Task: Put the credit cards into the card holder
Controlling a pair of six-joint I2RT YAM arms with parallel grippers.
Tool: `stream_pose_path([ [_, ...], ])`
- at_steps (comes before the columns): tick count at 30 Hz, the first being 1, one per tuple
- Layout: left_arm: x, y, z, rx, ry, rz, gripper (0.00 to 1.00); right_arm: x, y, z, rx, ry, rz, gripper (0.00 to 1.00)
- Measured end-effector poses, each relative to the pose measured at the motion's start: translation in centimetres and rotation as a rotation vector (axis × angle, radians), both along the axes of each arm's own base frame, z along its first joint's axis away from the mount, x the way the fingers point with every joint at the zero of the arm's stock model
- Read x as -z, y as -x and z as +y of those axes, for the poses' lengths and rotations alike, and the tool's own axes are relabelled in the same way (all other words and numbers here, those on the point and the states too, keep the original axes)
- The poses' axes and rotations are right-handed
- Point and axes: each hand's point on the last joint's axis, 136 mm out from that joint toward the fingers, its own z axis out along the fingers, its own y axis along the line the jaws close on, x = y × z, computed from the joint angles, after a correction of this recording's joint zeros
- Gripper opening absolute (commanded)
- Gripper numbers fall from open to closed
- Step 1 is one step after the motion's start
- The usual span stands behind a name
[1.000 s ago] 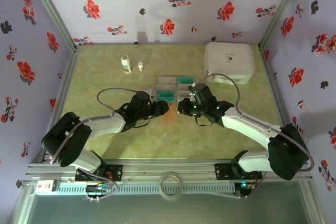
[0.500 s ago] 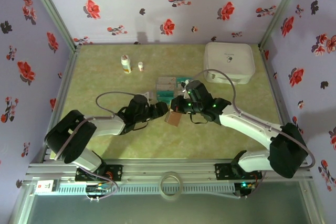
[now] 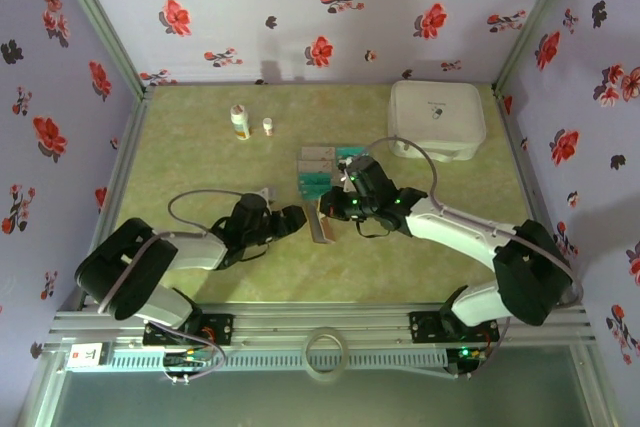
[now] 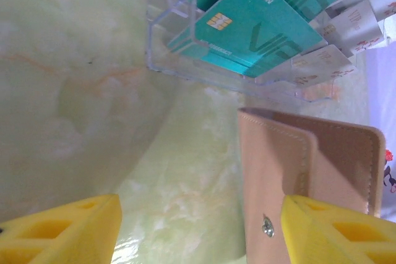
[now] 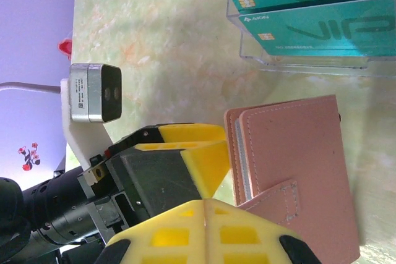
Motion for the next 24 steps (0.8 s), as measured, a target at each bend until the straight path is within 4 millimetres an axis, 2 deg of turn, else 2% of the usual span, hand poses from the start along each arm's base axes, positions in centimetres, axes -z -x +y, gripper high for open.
stream_pose_path([
  [6, -0.1, -0.1, 1.0, -0.026, -0.018, -0.005, 0.71, 0.5, -0.1, -0.7, 0.012, 0.002, 0.005, 0.00],
  [11, 0.1, 0.0, 1.3, -0.022, -0.037, -0.004, 0.71, 1.7, -0.4, -3.0, 0.059, 0.011, 0.021, 0.00],
  [19, 0.3, 0.0, 1.3, -0.006, -0.070, 0.002, 0.71, 4.6, -0.3, -6.8, 0.136, 0.043, 0.074, 0.00],
  [24, 0.2, -0.1, 1.2, 0.007, -0.097, 0.008, 0.71, 5.9, -0.2, -8.4, 0.167, 0.066, 0.091, 0.00],
])
